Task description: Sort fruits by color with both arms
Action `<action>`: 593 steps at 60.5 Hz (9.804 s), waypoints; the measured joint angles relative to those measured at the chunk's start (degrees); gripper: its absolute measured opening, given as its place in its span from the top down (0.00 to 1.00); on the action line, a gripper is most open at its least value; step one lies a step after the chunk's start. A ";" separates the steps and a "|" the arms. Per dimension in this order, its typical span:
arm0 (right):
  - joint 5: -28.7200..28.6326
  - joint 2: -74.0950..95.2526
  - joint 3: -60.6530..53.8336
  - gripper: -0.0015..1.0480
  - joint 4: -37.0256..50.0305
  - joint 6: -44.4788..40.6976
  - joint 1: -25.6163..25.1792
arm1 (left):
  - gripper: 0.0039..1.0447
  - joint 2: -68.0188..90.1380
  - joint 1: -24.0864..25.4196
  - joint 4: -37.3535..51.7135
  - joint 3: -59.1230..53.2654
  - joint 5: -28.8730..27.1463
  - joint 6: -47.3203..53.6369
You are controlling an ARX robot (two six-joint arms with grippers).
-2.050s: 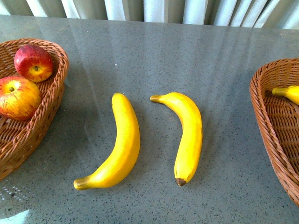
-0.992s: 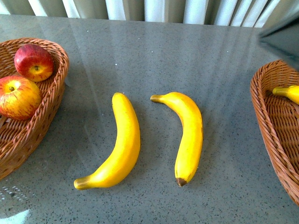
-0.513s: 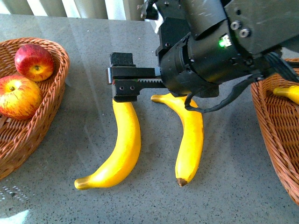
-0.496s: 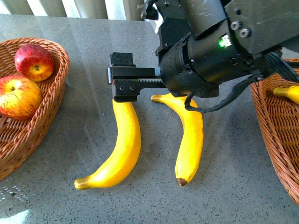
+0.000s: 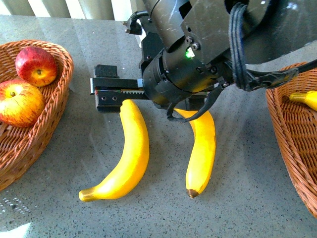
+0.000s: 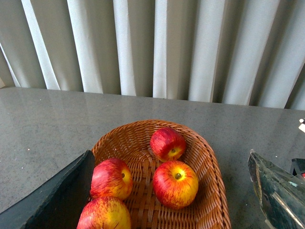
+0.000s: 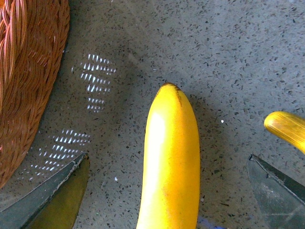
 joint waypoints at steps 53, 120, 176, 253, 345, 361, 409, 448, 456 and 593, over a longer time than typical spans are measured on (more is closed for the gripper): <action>0.98 7.21 5.18 0.09 -4.22 -0.70 2.58 | 0.09 0.00 0.00 0.00 0.00 0.00 0.00; -0.85 2.69 0.07 0.65 -1.57 1.92 0.55 | 0.09 0.00 0.00 0.00 0.00 0.00 0.00; -7.93 -38.62 -37.70 0.65 8.96 -5.75 -41.72 | 0.09 0.00 0.00 0.00 0.00 0.00 0.00; 1.18 -30.49 -30.80 0.09 7.93 -7.91 -14.78 | 0.09 0.00 0.00 0.02 0.00 0.00 0.00; 5.07 -4.24 -15.02 0.09 2.51 -4.07 -6.82 | 0.09 0.00 0.00 0.00 0.00 0.00 0.00; 4.85 -4.26 -15.21 0.44 2.89 -4.07 -6.80 | 0.09 0.00 0.00 0.00 0.00 0.00 0.00; -2.73 -34.99 -25.33 0.72 3.13 -6.71 -23.98 | 0.09 0.00 0.00 0.00 0.00 0.00 0.00; -9.99 -36.26 -34.64 0.72 1.46 -25.99 -45.64 | 0.09 0.00 0.00 0.00 0.00 0.00 0.00; -10.47 -36.30 -35.89 0.52 3.91 -25.51 -45.62 | 0.09 0.00 0.00 0.00 0.00 0.00 0.00; 1.70 -94.71 -68.32 0.98 23.15 -21.27 -39.32 | 0.09 0.00 0.00 0.02 0.00 0.00 0.00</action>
